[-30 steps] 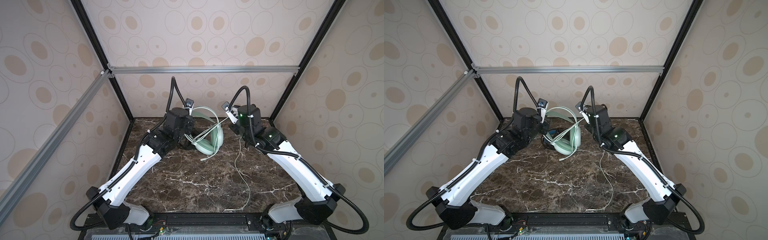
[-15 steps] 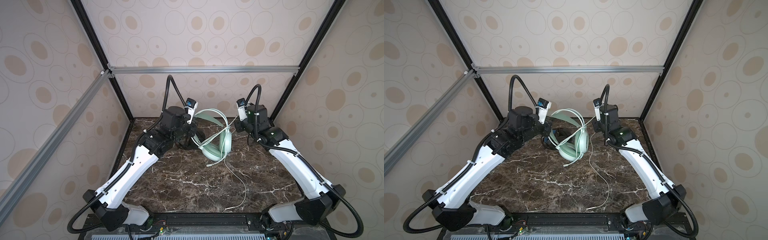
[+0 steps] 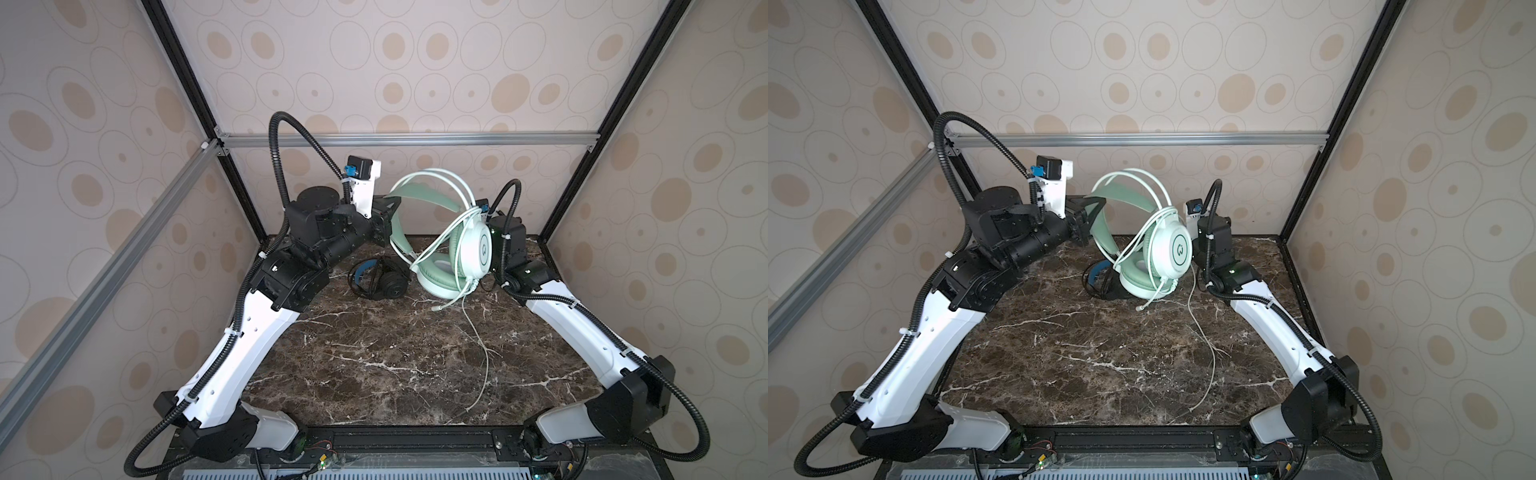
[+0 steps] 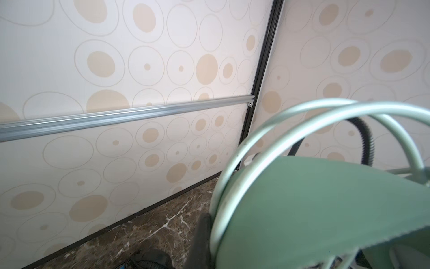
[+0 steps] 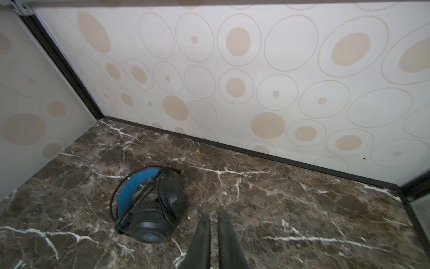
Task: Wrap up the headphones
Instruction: 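Lift the headphones high with the left gripper while the right reaches under to the cable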
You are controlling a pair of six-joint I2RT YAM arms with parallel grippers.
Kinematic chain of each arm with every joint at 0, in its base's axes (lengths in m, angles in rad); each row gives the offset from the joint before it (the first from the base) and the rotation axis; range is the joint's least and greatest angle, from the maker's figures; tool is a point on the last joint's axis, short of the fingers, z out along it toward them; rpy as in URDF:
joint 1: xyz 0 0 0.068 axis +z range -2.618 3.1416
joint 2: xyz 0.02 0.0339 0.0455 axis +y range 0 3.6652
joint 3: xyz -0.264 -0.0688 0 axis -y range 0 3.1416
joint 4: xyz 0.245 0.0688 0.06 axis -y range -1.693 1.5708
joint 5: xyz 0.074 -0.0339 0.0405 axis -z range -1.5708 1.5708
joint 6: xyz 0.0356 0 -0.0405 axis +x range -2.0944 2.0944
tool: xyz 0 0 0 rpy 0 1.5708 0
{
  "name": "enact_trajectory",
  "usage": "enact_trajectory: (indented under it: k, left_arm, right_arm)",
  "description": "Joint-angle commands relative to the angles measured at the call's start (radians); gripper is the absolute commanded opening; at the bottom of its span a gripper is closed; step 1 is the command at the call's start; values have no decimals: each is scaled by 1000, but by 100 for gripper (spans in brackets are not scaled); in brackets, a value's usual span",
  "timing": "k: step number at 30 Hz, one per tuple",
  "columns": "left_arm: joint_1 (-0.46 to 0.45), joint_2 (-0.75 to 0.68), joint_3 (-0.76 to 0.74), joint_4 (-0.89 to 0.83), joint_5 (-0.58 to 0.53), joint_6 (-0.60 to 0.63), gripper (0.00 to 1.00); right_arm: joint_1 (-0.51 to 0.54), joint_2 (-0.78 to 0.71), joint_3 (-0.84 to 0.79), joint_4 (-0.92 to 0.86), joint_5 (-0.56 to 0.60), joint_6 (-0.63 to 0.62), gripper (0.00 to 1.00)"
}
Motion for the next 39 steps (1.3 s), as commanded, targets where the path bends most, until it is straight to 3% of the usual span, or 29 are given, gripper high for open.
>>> enact_trajectory:
  k: [1,10,17,27,30,35,39]
  left_arm:
    - [-2,9,90,153,44,-111,0]
    - [21,26,101,346,-88,-290,0]
    - [89,60,94,452,-36,-446,0]
    - [144,62,87,502,-52,-522,0]
    - [149,61,80,471,-119,-535,0]
    - [163,84,84,410,-312,-588,0]
    - [165,137,112,419,-390,-618,0]
  right_arm:
    - [-4,13,-29,135,-71,88,11]
    - [18,51,-96,231,-149,144,10]
    - [43,94,-148,357,-218,189,8]
    - [59,194,-178,423,-297,216,3]
    - [75,186,-181,395,-281,197,1]
    - [145,129,-166,234,-150,79,0]
    - [220,75,-179,129,-51,-10,0]
